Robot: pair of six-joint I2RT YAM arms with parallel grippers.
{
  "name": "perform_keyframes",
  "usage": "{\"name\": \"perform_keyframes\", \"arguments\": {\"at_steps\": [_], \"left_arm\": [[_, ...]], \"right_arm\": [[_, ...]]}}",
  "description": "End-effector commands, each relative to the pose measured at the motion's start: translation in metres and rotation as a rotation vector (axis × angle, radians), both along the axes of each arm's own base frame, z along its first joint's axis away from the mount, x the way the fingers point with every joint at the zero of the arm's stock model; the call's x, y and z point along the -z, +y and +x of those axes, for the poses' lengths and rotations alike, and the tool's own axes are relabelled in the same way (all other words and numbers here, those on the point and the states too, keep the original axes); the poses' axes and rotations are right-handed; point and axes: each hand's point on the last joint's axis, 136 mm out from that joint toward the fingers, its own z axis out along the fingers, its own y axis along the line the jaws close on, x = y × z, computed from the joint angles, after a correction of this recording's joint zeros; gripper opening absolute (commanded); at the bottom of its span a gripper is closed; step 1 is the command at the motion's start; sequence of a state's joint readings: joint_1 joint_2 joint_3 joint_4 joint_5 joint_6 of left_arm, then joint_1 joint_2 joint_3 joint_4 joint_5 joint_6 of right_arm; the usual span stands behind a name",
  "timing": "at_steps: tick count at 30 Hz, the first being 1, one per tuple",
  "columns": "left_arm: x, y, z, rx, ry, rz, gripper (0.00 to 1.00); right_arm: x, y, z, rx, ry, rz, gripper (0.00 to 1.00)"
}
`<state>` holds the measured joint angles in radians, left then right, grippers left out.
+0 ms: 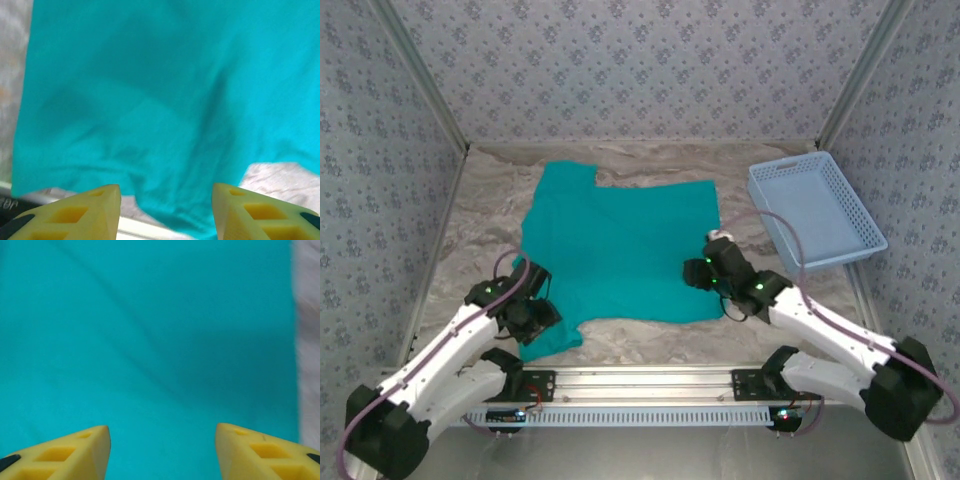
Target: Fold the inside-out t-shirt
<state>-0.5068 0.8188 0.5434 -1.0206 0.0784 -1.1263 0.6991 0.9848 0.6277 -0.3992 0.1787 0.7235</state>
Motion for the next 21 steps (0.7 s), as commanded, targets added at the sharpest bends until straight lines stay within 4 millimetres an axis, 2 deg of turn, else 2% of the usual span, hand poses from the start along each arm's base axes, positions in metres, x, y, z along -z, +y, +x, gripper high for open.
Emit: {"name": "perform_keyframes", "arguments": {"at_steps": [1, 5, 8, 11, 17, 21], "left_arm": [[0.011, 0.012, -0.039, -0.121, 0.148, 0.026, 0.52], [0.026, 0.017, -0.054, -0.164, 0.215, 0.053, 0.61], [0.032, 0.014, -0.045, -0.160, 0.192, 0.051, 0.63], [0.037, 0.016, -0.042, -0.171, 0.199, 0.077, 0.64], [0.044, 0.027, -0.054, -0.197, 0.246, 0.132, 0.62], [0.036, 0.034, -0.058, -0.195, 0.266, 0.176, 0.62]], "right_arm": [[0.059, -0.045, -0.067, 0.371, 0.390, 0.097, 0.59], [0.080, -0.039, -0.083, 0.404, 0.499, 0.200, 0.54], [0.086, -0.046, -0.084, 0.421, 0.512, 0.155, 0.50], [0.091, -0.049, -0.077, 0.438, 0.523, 0.160, 0.50], [0.100, -0.042, -0.060, 0.436, 0.522, 0.195, 0.51], [0.106, -0.041, -0.056, 0.430, 0.538, 0.162, 0.50]]}}
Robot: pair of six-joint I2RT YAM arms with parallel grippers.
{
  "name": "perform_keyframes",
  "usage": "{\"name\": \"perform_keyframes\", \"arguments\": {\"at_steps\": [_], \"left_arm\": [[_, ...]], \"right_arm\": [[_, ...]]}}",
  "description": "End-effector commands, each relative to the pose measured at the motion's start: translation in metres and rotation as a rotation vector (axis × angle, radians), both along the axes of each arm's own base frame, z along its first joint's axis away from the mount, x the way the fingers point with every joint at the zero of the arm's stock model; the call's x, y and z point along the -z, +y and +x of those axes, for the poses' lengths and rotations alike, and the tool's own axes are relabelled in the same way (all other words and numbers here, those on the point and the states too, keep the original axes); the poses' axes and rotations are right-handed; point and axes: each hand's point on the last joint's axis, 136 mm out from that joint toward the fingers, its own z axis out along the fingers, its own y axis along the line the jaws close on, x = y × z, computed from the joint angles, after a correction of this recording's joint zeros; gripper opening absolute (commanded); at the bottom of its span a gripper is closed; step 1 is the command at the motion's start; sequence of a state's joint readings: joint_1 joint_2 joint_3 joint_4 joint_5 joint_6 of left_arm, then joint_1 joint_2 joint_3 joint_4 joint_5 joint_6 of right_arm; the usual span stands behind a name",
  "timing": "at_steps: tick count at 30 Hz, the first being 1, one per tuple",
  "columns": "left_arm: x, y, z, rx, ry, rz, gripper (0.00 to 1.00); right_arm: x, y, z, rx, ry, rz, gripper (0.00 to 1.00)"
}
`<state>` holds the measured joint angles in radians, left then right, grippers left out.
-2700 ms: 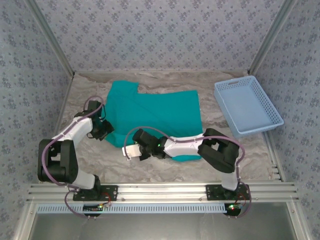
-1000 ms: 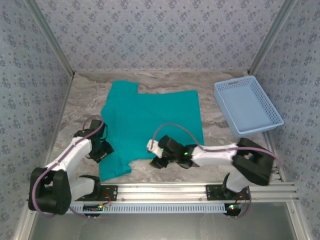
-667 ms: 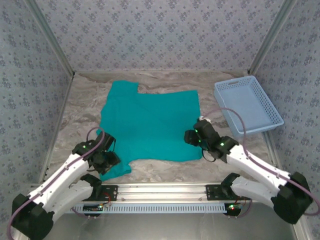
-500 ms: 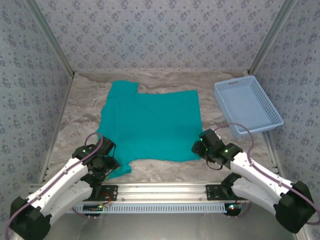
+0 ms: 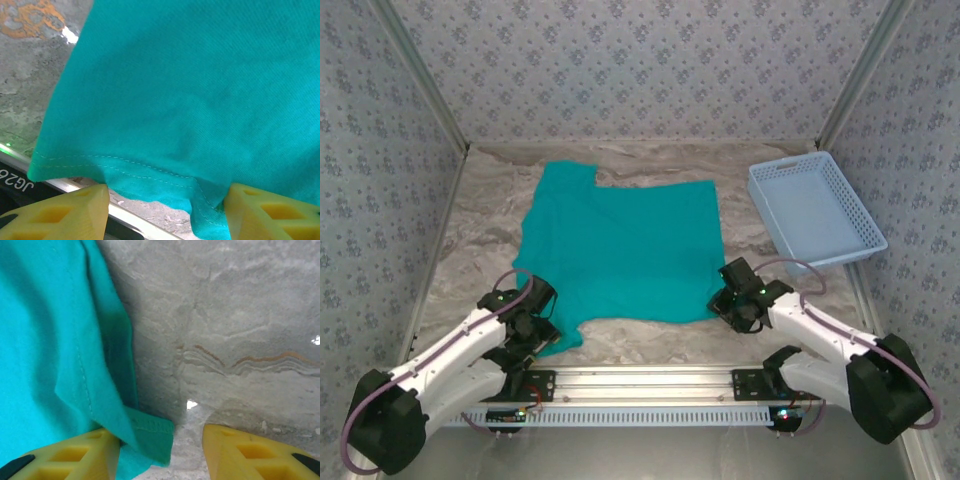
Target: Fold the inside-out t-shirt
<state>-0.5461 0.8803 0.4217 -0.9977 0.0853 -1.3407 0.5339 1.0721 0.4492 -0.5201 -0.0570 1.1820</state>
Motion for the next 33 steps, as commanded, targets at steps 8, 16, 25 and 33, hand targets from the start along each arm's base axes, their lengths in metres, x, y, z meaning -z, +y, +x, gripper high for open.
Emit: {"name": "perform_keyframes", "arguments": {"at_steps": [8, 16, 25, 33], "left_arm": [[0.024, 0.024, -0.019, -0.054, 0.070, 0.120, 0.43], [0.022, 0.022, -0.016, -0.031, 0.075, 0.124, 0.00], [-0.056, 0.038, -0.010, 0.076, -0.018, 0.188, 0.00], [-0.108, 0.042, 0.027, 0.153, -0.147, 0.293, 0.00]], "right_arm": [[0.013, -0.001, 0.013, -0.003, -0.006, -0.051, 0.40], [0.017, -0.021, -0.005, 0.113, 0.051, -0.142, 0.00], [-0.028, -0.058, -0.046, 0.161, 0.118, -0.337, 0.00], [-0.060, -0.043, -0.025, 0.104, 0.128, -0.347, 0.00]]}}
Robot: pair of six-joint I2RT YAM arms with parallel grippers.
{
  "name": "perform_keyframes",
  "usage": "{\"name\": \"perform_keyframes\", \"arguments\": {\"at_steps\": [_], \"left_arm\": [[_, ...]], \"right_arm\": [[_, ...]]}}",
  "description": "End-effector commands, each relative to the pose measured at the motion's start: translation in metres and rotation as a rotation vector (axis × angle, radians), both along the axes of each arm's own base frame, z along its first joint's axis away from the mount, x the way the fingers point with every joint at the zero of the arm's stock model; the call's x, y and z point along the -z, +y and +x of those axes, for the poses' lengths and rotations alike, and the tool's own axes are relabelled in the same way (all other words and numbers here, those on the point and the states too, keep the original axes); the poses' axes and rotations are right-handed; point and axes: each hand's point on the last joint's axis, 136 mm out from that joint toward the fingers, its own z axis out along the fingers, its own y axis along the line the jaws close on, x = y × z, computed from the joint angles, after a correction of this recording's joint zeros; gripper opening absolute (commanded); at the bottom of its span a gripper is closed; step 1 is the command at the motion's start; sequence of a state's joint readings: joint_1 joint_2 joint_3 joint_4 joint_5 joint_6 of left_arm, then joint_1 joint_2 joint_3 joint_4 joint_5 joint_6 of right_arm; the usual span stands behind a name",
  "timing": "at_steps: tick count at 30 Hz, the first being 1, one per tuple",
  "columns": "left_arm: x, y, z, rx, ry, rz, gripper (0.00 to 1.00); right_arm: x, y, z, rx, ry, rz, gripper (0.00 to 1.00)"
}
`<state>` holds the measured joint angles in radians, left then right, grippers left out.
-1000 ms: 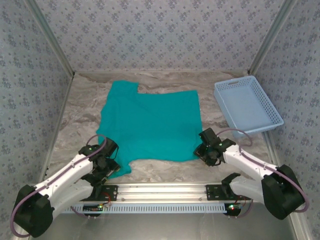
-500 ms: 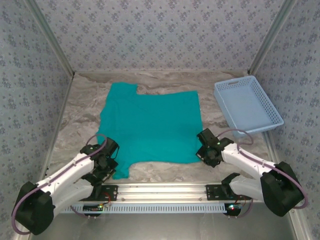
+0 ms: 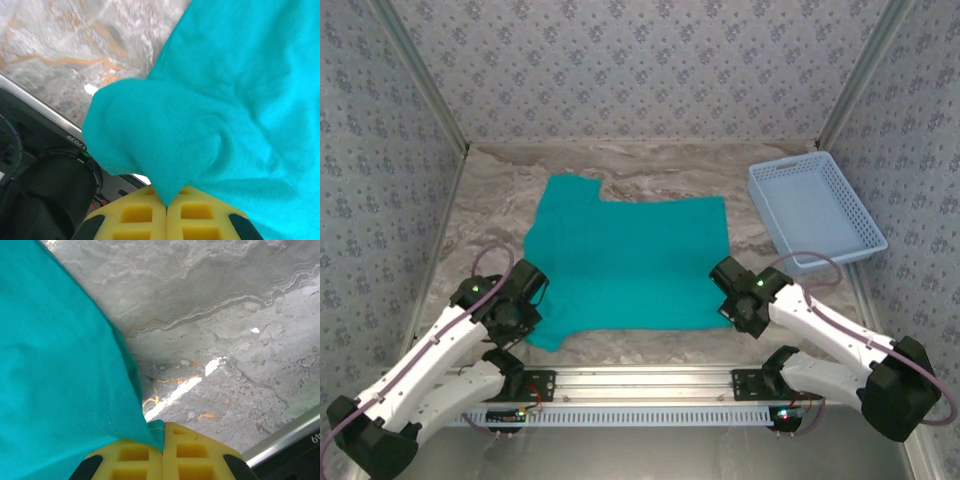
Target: Fold the inside-out t-shirt
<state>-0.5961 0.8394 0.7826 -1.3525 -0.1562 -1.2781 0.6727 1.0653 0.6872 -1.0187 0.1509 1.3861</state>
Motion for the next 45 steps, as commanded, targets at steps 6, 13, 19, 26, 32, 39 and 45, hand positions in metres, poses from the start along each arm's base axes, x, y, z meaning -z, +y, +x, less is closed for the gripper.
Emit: {"name": "perform_keyframes", "arguments": {"at_steps": [6, 13, 19, 26, 32, 39, 45], "left_arm": [[-0.013, -0.001, 0.048, 0.110, 0.075, 0.171, 0.00], [-0.016, -0.013, 0.134, 0.147, 0.075, 0.220, 0.00], [0.010, -0.045, 0.211, 0.249, 0.096, 0.221, 0.29], [0.005, -0.048, 0.233, 0.287, 0.122, 0.225, 0.89], [-0.015, -0.023, 0.185, 0.235, 0.105, 0.158, 0.88], [0.041, -0.018, 0.107, 0.163, 0.193, 0.025, 0.68], [0.079, 0.018, 0.105, 0.082, 0.226, 0.172, 0.65]], "right_arm": [[-0.014, 0.007, 0.065, -0.013, 0.019, -0.015, 0.00], [-0.006, 0.005, 0.129, 0.008, 0.017, 0.001, 0.00], [0.025, 0.008, 0.169, 0.002, 0.043, 0.037, 0.02], [0.010, 0.002, 0.174, -0.109, -0.016, -0.044, 0.48], [-0.002, 0.046, 0.144, -0.586, -0.057, -0.072, 0.49], [0.025, 0.079, 0.094, -0.616, -0.019, 0.122, 0.46], [0.059, 0.033, 0.080, -0.425, 0.100, -0.036, 0.34]]}}
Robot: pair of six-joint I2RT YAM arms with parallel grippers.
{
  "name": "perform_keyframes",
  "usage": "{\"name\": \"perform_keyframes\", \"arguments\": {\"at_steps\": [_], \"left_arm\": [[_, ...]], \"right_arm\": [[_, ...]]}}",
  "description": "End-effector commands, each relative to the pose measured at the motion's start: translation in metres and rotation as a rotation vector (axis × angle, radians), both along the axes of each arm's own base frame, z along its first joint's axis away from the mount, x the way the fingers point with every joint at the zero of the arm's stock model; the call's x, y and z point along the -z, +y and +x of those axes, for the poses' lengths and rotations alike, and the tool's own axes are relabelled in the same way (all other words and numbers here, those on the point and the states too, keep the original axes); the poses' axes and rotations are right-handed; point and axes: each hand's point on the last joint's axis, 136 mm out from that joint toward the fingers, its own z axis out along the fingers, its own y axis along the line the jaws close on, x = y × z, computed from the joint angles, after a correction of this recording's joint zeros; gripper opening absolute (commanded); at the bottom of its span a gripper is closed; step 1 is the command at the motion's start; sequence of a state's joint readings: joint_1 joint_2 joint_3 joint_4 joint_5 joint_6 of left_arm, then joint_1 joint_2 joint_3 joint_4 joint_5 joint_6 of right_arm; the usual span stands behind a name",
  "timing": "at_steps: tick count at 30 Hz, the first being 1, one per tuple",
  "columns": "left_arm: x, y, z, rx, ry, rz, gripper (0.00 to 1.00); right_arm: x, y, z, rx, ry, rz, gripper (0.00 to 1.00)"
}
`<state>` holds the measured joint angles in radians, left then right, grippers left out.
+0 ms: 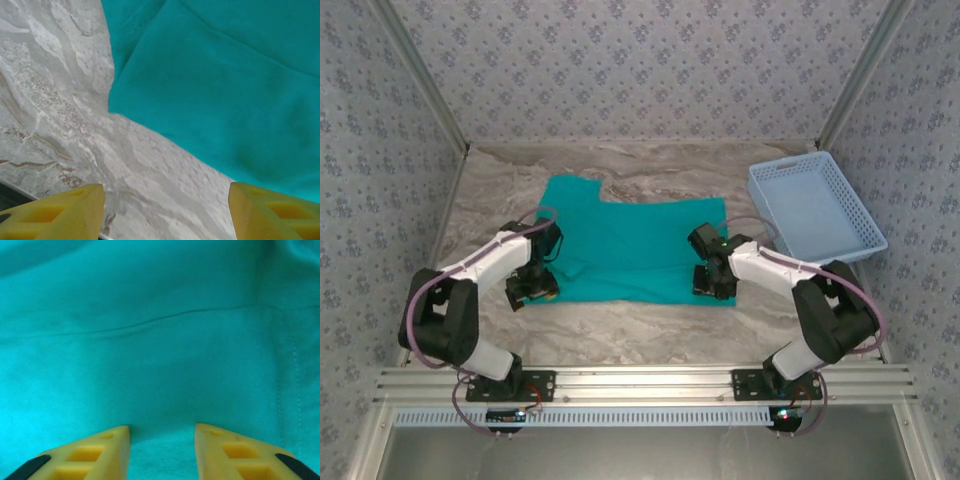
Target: Fold the inside-out t-shirt
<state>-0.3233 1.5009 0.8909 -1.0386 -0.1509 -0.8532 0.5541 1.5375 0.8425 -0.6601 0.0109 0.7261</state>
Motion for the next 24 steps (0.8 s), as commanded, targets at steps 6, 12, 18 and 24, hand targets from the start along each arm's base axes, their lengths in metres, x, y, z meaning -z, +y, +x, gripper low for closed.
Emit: {"name": "perform_keyframes", "arguments": {"at_steps": [6, 12, 18, 24], "left_arm": [[0.030, 0.041, 0.003, -0.144, -0.025, 0.084, 0.46], [0.030, 0.052, -0.006, -0.170, -0.002, 0.085, 0.34], [0.010, 0.025, -0.008, -0.226, -0.057, -0.084, 0.51], [-0.016, 0.028, -0.005, -0.215, -0.108, -0.095, 0.53]], "right_arm": [[0.013, -0.072, -0.036, 0.260, 0.029, -0.264, 0.25], [-0.009, -0.083, -0.027, 0.229, -0.022, -0.290, 0.27], [-0.071, 0.028, 0.034, -0.346, -0.280, -0.090, 0.35], [-0.116, 0.221, 0.031, -1.125, -0.656, 0.117, 0.46]]}}
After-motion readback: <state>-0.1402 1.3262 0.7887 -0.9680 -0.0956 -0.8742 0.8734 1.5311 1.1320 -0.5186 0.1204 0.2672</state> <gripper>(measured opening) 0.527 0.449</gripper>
